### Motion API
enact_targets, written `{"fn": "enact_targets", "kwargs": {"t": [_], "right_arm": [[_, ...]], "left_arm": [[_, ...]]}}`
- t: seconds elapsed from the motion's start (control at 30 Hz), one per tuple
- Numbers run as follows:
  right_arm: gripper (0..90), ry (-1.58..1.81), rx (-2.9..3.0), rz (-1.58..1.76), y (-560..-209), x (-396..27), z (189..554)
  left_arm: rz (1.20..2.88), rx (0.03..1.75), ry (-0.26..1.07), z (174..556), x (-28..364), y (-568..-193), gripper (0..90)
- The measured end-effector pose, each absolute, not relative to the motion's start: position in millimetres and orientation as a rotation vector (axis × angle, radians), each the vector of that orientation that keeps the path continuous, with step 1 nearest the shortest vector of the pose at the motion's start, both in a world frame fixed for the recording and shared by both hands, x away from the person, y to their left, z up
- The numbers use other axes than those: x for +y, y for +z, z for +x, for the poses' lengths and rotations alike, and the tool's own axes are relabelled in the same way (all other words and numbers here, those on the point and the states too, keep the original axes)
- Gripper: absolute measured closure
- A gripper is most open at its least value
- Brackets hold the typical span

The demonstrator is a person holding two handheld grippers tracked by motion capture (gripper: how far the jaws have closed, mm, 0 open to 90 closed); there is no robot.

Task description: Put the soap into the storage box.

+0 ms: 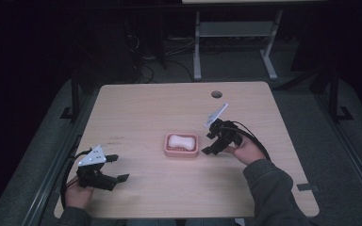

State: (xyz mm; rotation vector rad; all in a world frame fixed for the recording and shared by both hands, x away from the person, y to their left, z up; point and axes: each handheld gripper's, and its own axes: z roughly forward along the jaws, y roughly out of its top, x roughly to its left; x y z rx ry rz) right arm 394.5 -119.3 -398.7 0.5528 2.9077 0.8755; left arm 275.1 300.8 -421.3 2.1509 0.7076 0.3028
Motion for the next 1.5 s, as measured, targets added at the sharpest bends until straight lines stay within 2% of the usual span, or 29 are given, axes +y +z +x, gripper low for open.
{"fn": "enact_targets", "kwargs": {"t": [1.5], "right_arm": [[29.1,0.937,2.869,0.683,-423,-175,356]], "left_arm": [[2.160,0.708,0.305,274,299,-422,14.8]]}}
